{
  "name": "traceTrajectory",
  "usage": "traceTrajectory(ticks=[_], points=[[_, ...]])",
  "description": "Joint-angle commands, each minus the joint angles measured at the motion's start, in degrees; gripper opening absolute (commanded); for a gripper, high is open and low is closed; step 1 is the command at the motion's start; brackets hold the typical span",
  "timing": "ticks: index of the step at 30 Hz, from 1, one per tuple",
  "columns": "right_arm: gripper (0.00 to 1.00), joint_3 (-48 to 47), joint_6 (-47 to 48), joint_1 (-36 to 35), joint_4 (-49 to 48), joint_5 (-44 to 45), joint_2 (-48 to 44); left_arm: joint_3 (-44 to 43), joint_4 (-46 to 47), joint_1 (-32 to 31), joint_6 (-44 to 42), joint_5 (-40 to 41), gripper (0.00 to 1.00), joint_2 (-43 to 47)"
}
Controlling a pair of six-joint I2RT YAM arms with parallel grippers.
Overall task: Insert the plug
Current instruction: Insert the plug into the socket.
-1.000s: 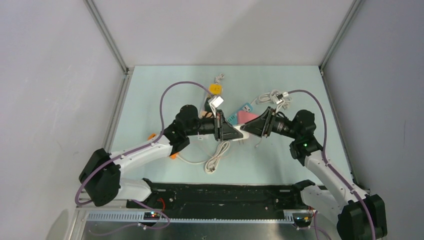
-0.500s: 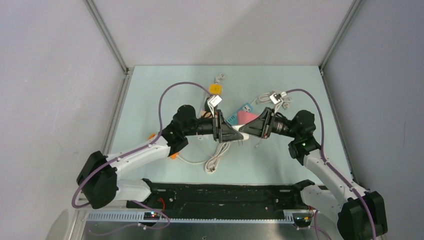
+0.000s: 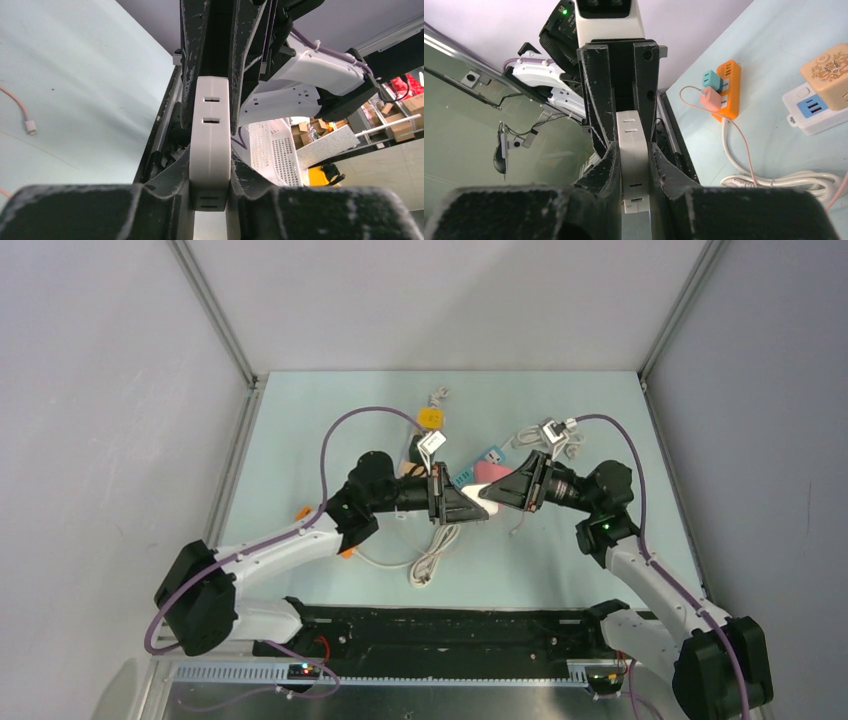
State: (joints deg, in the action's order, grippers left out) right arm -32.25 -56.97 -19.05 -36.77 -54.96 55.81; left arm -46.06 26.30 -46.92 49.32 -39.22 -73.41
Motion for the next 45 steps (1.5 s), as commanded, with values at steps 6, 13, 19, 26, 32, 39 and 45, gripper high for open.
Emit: traceTrajectory(ticks=[6,13,19,26,32,39,45], points=[[0.0,-2.02,-0.22,0.67,-0.12,-0.54,0.08,-2.17,2.18,-0.13,-0.54,0.22,0.0,-1.22],[0.26,-2.33,0.74,1.08,3.79,-0.35,0.19,0.25,2.13,-0.5,-11.12,5.39,0.0,1.52],[0.63,-3.88,3.2,2.06,8.47,2.14,-1.44,1.51,2.17,-1.07,-18.87,10.84,0.0,-0.59],[0.67,-4.0,7.37,4.8,16.43,2.94,-3.22,1.84,2.18,-1.71,-23.98,16.48,0.0,-1.52],[0.66,-2.89,12.33,11.12,33.19,15.71,-6.71,-0.24,2.6,-7.36,-37.8,36.61,0.0,-6.75],[0.47,-1.35,14.32,12.92,47.3,26.39,-1.69,-5.76,8.93,-8.7,-43.91,46.55,0.0,-20.73],[0.36,1.91,14.26,14.12,46.25,28.34,2.18,-10.37,14.69,-9.42,-46.63,52.44,0.0,-30.61]])
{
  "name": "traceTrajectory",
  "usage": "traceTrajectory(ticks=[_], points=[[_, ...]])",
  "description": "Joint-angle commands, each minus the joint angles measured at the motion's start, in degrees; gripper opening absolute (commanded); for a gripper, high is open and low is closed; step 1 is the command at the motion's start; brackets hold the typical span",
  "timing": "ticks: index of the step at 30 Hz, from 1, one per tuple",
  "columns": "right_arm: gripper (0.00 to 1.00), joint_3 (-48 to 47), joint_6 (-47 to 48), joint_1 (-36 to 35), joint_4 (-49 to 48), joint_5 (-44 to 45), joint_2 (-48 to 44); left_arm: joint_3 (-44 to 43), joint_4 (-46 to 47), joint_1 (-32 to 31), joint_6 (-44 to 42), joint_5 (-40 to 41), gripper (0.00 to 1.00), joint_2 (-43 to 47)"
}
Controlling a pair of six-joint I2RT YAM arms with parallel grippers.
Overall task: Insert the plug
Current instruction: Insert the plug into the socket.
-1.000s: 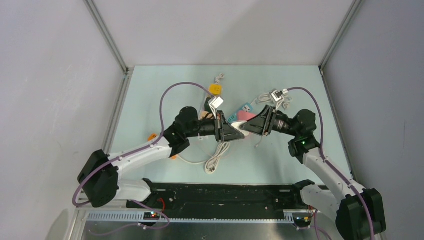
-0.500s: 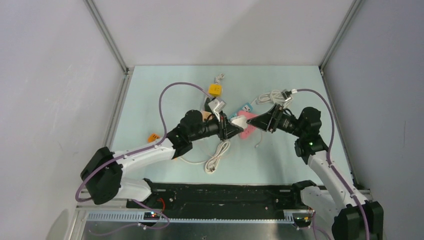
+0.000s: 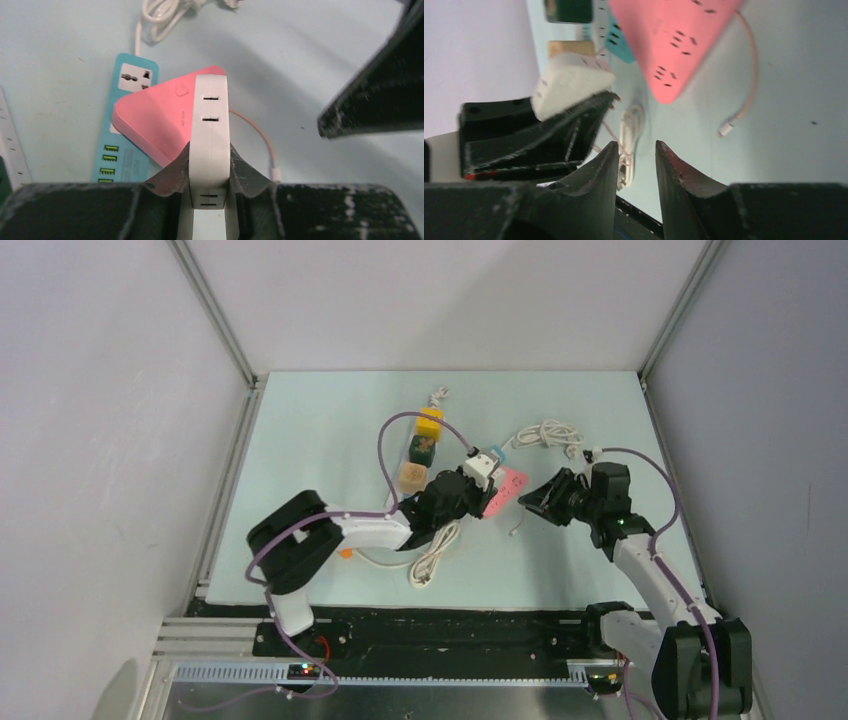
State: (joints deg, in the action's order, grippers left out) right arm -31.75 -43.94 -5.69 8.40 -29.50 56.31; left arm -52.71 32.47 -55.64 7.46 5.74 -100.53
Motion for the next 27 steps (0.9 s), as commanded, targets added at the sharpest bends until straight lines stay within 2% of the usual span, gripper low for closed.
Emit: traceTrajectory(ticks=[1,8,16,27], points=[[0.36,1.93,1.25,0.86,0.68,2.45,2.81,-4.66,9.04,-0.99,-5.19,8.97,0.0,-5.3],[0.35,3.86,1.02,1.15,-2.89,1.3,6.42,-5.94,17.59,-1.77,-10.4,11.85,0.0,-11.61],[0.34,3.89,0.24,1.35,-6.02,0.1,12.53,-0.57,26.55,-2.28,-10.53,12.09,0.0,-14.15],[0.34,3.89,-1.04,1.38,-10.52,-1.96,17.21,3.33,29.85,-4.41,-12.57,11.82,0.0,-15.39]])
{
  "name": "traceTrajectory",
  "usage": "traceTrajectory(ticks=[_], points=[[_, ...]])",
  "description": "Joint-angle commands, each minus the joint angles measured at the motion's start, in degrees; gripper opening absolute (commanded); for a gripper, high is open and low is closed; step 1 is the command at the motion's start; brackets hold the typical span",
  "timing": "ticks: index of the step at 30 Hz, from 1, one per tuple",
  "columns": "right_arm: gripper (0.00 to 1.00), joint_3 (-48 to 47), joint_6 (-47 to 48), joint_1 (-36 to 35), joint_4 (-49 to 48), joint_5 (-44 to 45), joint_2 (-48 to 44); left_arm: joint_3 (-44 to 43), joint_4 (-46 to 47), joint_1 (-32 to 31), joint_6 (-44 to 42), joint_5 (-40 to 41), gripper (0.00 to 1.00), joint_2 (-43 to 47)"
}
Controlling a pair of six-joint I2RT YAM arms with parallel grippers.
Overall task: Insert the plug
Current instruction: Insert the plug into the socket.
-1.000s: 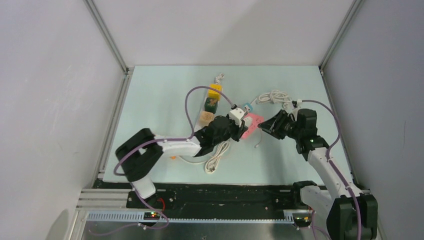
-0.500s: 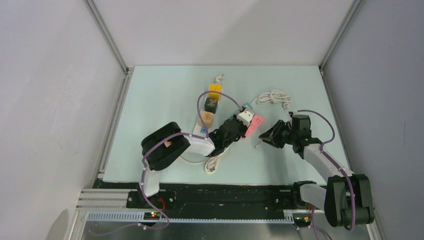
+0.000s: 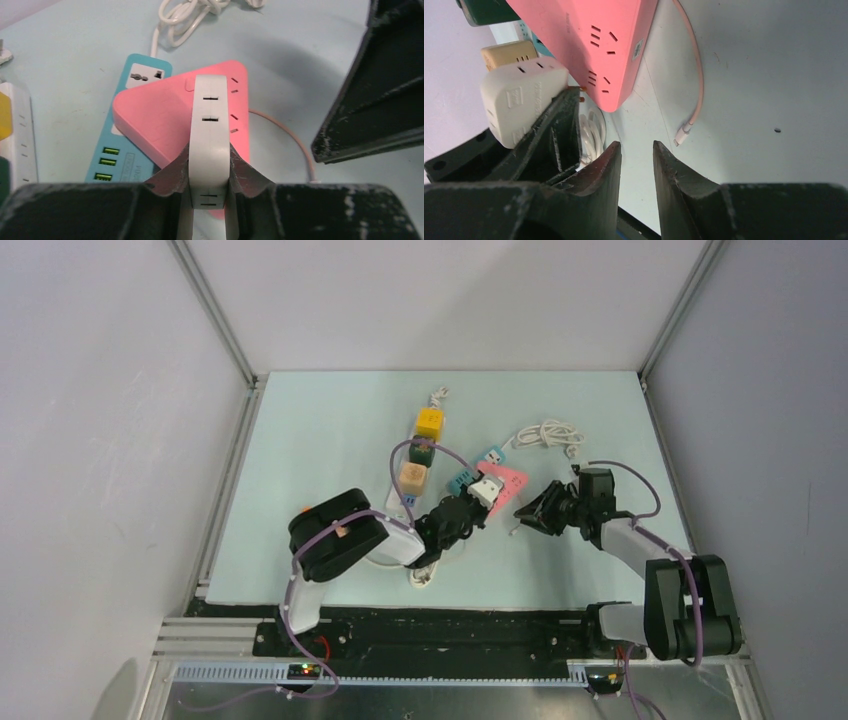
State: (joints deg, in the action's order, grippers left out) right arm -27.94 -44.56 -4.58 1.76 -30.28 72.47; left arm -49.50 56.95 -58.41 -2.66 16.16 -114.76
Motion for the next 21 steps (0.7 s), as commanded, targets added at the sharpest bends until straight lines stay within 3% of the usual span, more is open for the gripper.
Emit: traceTrajectory(ticks=[1,5,11,21], points=[[0.34,0.08,-0.43,0.27,-4.11,-1.36,1.17,-0.01,5.78,-1.76,-2.53,1.63,0.0,-1.58],[0.33,0.08,-0.66,0.37,-4.67,-1.74,1.86,-1.01,6.27,-2.34,-2.83,4.39,0.0,-3.09],[0.33,0.08,-0.72,0.71,-4.89,-2.51,2.16,-2.45,7.24,-2.96,-4.25,14.65,0.0,-5.66],[0.33,0.08,-0.79,1.08,-5.97,-3.3,3.71,-3.0,8.93,-3.04,-5.21,16.64,0.0,-6.98]])
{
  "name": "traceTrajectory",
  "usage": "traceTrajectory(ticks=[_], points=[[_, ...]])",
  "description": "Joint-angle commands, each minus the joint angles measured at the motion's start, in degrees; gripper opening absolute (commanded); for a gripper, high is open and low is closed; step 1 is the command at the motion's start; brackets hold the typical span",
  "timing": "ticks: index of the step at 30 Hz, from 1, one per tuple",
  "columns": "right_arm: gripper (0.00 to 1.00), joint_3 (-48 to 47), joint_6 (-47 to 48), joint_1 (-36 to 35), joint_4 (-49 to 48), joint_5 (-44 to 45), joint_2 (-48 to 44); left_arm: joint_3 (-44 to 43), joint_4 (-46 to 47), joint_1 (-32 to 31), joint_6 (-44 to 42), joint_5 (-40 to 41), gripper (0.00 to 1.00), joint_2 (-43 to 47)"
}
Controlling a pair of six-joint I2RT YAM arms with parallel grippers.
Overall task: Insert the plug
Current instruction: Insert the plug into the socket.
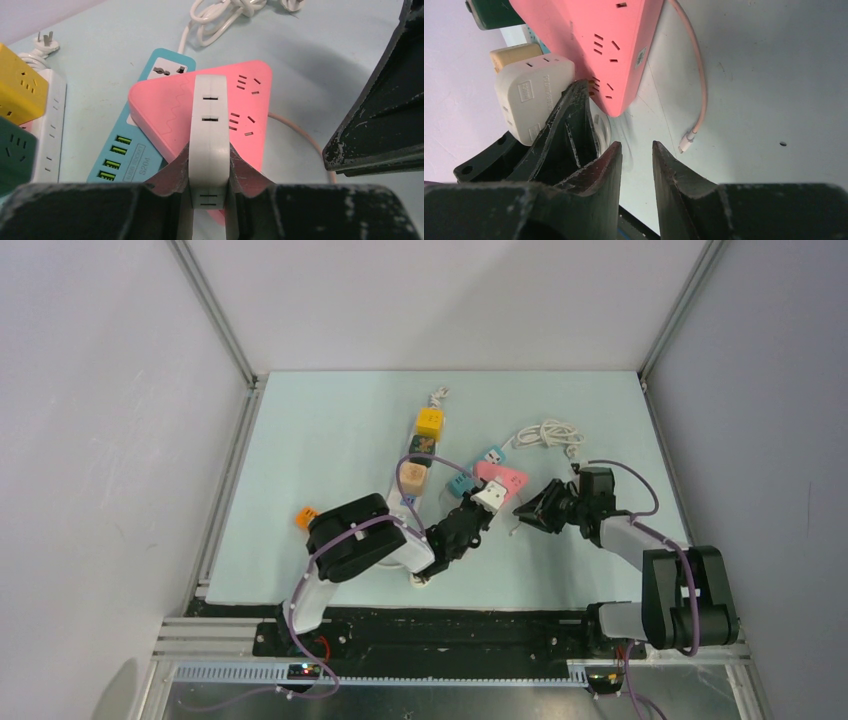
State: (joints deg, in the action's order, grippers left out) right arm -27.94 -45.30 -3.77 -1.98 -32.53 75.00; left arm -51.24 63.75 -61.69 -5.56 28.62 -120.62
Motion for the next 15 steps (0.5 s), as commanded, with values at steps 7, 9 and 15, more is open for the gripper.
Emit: traceTrajectory(ticks=[7,9,15], points=[[0.32,0.08,-0.08,0.33,-2.97,-1.87,2.43,-1.16,3.43,0.21,-3.64,1.71,0.0,-2.49],[0.32,0.08,-0.01,0.33,-3.17,-2.11,2.62,-1.05,3.73,0.32,-3.74,0.24,0.0,-2.78],[0.32,0.08,-0.1,0.48,-3.64,-2.94,3.12,-0.76,4.2,0.35,-4.51,-2.42,0.0,-3.92]])
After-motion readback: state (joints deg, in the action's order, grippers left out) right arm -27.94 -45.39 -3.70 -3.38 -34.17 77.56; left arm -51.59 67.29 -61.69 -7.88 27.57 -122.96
